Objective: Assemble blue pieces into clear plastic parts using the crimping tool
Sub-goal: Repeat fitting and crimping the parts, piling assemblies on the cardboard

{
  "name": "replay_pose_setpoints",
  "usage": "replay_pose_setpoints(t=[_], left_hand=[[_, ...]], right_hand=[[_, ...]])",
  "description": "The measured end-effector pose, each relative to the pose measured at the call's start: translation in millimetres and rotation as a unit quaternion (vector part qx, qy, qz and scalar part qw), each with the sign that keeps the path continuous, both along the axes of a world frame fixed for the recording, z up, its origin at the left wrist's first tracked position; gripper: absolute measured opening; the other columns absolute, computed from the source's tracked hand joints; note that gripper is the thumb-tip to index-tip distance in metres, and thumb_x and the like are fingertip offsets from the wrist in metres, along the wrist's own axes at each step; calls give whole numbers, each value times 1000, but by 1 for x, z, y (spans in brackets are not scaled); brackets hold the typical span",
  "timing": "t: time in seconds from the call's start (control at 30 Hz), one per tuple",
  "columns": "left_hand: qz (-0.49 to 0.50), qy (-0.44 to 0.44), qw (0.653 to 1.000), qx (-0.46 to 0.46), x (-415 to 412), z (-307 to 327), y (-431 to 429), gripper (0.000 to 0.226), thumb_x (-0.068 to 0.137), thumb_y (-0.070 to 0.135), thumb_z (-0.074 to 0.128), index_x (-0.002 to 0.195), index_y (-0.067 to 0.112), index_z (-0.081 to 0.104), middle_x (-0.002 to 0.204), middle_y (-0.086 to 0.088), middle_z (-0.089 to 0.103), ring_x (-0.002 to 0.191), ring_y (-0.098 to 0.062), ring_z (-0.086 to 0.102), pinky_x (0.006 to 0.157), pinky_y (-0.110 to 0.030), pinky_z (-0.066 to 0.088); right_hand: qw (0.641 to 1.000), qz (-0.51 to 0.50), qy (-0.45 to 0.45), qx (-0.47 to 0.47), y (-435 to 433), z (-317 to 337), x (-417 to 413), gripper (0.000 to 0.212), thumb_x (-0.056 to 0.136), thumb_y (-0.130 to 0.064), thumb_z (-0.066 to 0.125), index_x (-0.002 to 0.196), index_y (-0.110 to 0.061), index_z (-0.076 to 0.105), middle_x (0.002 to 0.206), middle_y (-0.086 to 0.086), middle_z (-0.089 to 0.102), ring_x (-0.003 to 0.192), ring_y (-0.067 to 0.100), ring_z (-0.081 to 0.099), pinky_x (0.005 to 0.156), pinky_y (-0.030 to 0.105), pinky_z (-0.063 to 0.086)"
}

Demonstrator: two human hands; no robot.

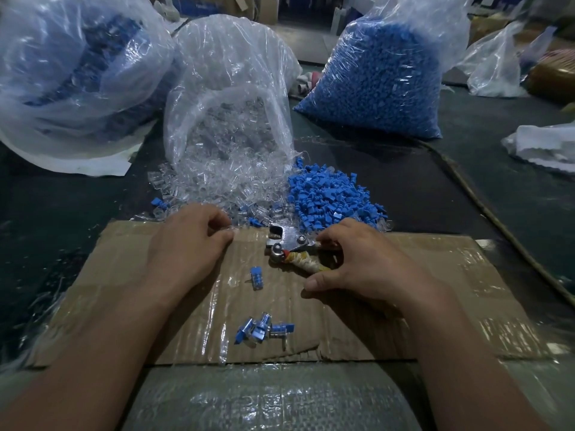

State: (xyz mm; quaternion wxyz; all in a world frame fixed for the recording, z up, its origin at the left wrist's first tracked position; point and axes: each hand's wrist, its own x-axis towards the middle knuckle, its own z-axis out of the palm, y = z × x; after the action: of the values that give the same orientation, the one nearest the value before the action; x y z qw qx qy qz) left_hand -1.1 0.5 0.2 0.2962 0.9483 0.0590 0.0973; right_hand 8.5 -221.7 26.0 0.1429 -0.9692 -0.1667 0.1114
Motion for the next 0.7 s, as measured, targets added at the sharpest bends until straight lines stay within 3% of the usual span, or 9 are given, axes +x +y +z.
replay_pose_setpoints(t=[0.1, 0.2, 0.27, 0.4, 0.47, 0.57, 0.7], left_hand=[[7, -15, 998, -67, 0, 1, 1, 11, 84, 18, 65, 84, 25, 57, 76, 15, 52, 71, -2, 49, 63, -21, 35], [-8, -30, 987, -160, -2, 3, -1, 31, 84, 8, 64, 110, 24, 56, 81, 11, 55, 73, 0, 52, 60, -13, 34], [-33, -33, 984, -173, -4, 4, -3, 41, 85, 6, 62, 120, 26, 55, 82, 11, 55, 75, -1, 52, 62, -13, 35], [-44, -38, 974, -219, -8, 4, -8, 31, 83, 6, 65, 100, 31, 64, 81, 15, 59, 68, 4, 58, 56, -8, 40], [-48, -45, 963, -260, -9, 5, -10, 31, 80, 2, 67, 93, 30, 64, 79, 14, 62, 64, 10, 59, 52, -4, 43], [-50, -58, 945, -319, -11, 9, -14, 36, 79, -1, 66, 87, 34, 61, 80, 11, 64, 61, 9, 60, 49, -5, 44], [-73, -68, 939, -329, -14, 13, -16, 43, 79, -3, 65, 87, 39, 59, 86, 9, 65, 67, 7, 63, 51, -6, 46]], right_hand=[[999, -14, -4, 31, -2, 1, 0, 71, 63, -63, 68, 123, -27, 51, 101, -14, 42, 95, 5, 41, 77, 24, 34], [996, -30, -18, 87, -4, 3, 1, 51, 67, -61, 66, 106, -30, 58, 93, -16, 50, 87, 3, 49, 67, 19, 37], [991, -43, -48, 118, -5, 5, 2, 35, 70, -59, 62, 92, -33, 58, 86, -19, 52, 81, -1, 49, 64, 16, 36], [969, -111, -143, 168, -10, 3, 8, 15, 82, -41, 62, 84, -26, 63, 78, -16, 55, 73, 0, 51, 67, 23, 44], [955, -147, -179, 183, -14, 1, 13, 9, 85, -31, 63, 87, -23, 65, 76, -17, 53, 71, -1, 51, 63, 18, 41], [950, -171, -193, 176, -17, -3, 20, 12, 88, -26, 60, 96, -20, 67, 85, -10, 58, 72, 3, 52, 66, 19, 39], [960, -166, -184, 132, -15, -10, 28, 22, 90, -26, 58, 109, -19, 65, 98, -4, 58, 82, 8, 50, 73, 23, 38]])
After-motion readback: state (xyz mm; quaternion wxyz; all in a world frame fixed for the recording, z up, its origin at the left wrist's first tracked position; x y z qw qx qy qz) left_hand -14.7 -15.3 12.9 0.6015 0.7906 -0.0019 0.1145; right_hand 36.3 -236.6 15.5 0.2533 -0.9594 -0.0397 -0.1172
